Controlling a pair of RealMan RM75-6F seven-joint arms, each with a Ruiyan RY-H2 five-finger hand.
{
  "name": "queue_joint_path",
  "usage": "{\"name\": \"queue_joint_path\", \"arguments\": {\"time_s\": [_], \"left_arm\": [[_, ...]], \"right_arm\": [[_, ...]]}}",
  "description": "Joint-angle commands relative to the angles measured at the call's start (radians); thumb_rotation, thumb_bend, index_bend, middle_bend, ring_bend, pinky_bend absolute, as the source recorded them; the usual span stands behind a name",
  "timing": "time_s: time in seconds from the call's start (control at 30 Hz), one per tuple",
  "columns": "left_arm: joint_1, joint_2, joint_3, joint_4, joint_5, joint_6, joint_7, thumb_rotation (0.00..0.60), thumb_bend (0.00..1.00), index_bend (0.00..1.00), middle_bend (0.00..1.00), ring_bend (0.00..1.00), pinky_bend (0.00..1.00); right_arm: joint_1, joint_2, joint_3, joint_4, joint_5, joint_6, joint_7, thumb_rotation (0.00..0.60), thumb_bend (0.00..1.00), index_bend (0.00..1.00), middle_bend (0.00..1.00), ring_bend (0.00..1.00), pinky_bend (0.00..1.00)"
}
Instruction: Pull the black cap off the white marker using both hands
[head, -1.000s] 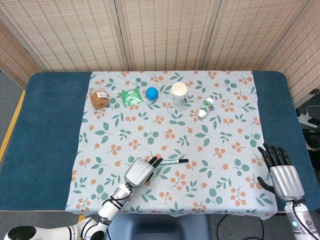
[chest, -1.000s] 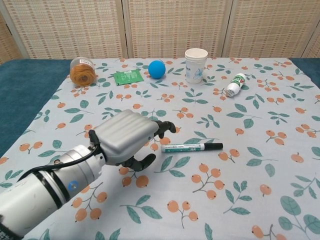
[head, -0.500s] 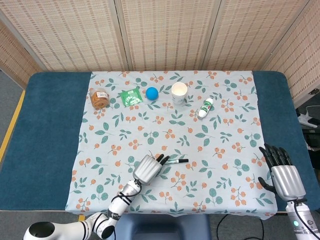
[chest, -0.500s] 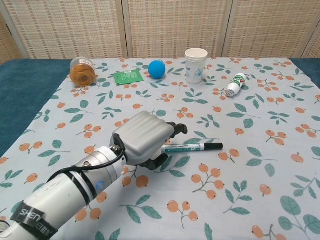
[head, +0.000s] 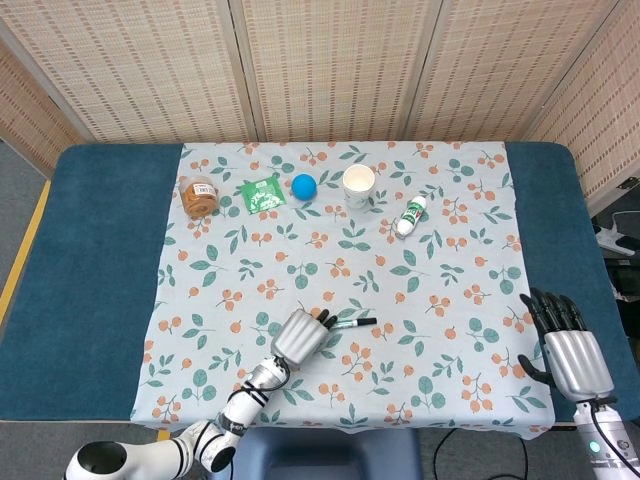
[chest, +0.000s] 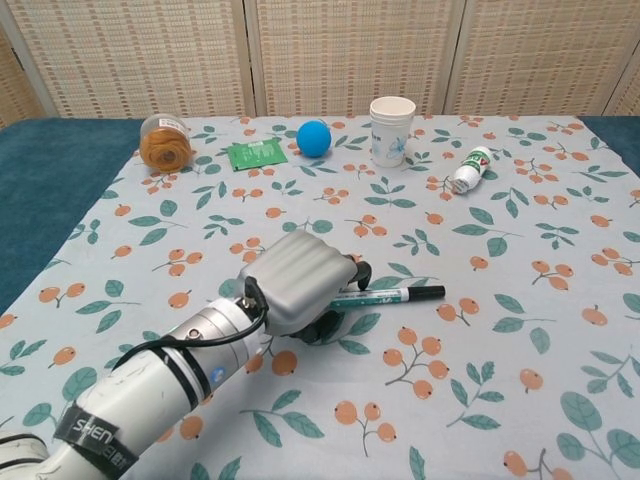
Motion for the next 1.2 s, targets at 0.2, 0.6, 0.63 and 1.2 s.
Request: {"name": "queue_joint_path", "arguments": {"time_s": [0.2,0.6,0.63,1.2], "left_arm": [[-0.006,-0.003,0.009,0.014,-0.004,0.009,0.003,0.600,0.43,0.39,0.46,0.77,0.92],[0.010,0.023,0.025,-0.035,0.013,0.074,-0.037,0.600,0.43,0.58,0.66,0.78,0.93],[0.012,0.028,0.026,-0.045,0.016,0.083,-0.045,0.600,0.43,0.59,0.67,0.79,0.93],[0.046,0.097,0.003,-0.257,-0.038,0.104,0.024,0.600,0.43,0.65,0.75,0.79,0.94]], "right_arm": [[0.000,0.001,0.000,-0.003,0.003,-0.001,-0.002,0.600,0.16,0.00,0.00,0.00,0.00],[0.005,-0.018,-0.009,0.004,-0.026,0.000,0.007,0.600,0.16,0.00,0.00,0.00,0.00],[0.005,-0.027,-0.011,0.008,-0.033,0.002,0.011,0.600,0.16,0.00,0.00,0.00,0.00],[0.089,-0.281,-0.001,0.091,-0.130,-0.043,0.078,0.600,0.17,0.27,0.00,0.00,0.00]]}}
